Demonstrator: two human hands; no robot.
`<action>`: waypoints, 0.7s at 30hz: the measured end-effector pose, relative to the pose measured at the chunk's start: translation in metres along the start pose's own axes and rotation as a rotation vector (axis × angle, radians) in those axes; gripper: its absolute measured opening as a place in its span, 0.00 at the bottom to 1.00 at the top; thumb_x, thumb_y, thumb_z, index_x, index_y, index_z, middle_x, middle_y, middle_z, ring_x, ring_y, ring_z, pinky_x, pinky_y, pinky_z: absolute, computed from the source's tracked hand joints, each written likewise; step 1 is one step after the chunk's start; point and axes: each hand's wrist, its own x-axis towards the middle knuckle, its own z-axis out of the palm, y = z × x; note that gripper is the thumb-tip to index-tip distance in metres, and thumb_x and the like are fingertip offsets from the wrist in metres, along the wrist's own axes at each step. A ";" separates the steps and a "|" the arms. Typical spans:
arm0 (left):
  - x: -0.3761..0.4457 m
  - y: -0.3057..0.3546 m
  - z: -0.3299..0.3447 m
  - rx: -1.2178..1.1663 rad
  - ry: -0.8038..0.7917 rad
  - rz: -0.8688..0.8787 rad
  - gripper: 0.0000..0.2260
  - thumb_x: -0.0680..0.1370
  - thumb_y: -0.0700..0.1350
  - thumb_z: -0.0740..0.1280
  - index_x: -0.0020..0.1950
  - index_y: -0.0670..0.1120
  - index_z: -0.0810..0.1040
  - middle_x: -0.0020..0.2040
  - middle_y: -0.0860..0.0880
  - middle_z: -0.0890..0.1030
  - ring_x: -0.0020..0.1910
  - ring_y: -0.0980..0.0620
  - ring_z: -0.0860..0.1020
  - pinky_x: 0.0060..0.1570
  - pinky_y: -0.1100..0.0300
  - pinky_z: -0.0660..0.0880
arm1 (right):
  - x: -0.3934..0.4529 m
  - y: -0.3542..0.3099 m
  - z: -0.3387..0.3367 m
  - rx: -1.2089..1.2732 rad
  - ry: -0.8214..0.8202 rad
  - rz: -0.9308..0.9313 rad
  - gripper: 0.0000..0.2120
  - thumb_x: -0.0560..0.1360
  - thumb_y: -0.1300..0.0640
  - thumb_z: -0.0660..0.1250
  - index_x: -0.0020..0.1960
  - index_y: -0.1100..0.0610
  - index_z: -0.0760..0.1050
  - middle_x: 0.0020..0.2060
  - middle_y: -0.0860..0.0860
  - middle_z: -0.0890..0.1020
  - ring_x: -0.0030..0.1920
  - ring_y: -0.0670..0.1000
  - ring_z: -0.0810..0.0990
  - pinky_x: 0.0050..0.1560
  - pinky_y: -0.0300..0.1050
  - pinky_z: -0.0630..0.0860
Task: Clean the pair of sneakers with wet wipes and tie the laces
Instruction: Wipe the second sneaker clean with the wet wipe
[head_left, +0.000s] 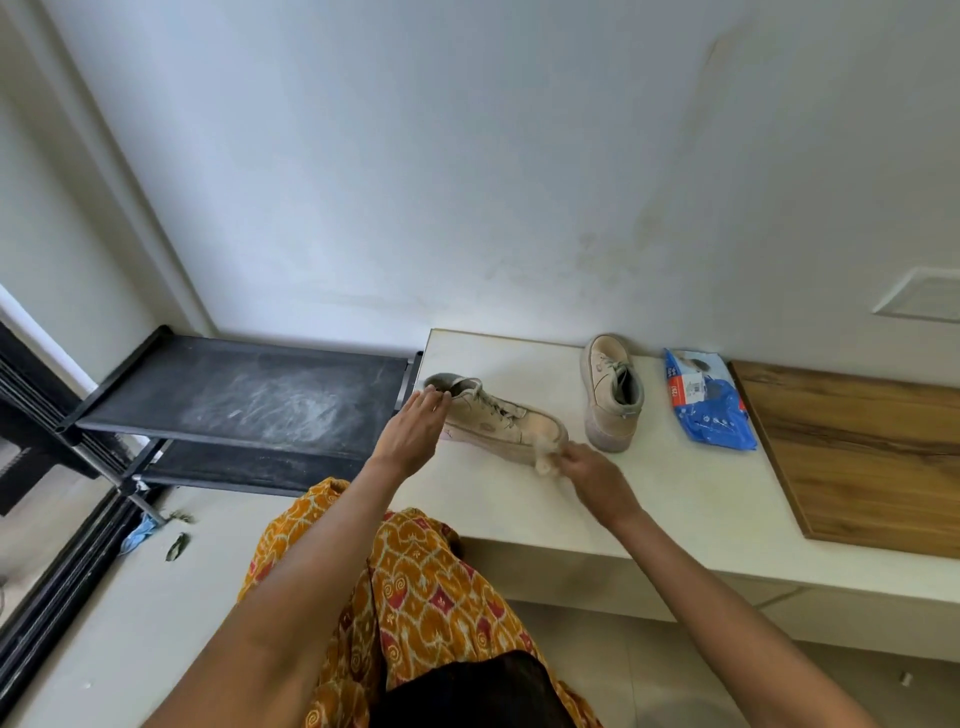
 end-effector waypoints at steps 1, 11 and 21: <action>0.004 -0.002 -0.002 -0.006 0.015 -0.004 0.19 0.76 0.32 0.62 0.67 0.37 0.71 0.62 0.39 0.73 0.63 0.39 0.72 0.62 0.47 0.73 | 0.004 0.008 0.000 0.028 0.009 0.122 0.17 0.73 0.69 0.64 0.59 0.58 0.77 0.48 0.57 0.78 0.45 0.59 0.79 0.36 0.49 0.76; -0.004 0.010 -0.005 -0.057 0.119 -0.057 0.13 0.68 0.31 0.73 0.50 0.41 0.81 0.44 0.45 0.79 0.41 0.45 0.78 0.30 0.54 0.78 | 0.078 -0.055 0.012 0.786 0.429 1.034 0.10 0.75 0.66 0.64 0.55 0.62 0.79 0.52 0.60 0.80 0.52 0.58 0.79 0.47 0.42 0.70; -0.023 0.018 -0.015 -0.035 0.182 0.046 0.13 0.65 0.37 0.77 0.48 0.44 0.83 0.40 0.48 0.79 0.39 0.49 0.78 0.27 0.59 0.76 | 0.072 -0.114 0.030 0.763 0.384 0.655 0.07 0.74 0.68 0.64 0.49 0.62 0.79 0.50 0.57 0.79 0.51 0.56 0.78 0.49 0.41 0.71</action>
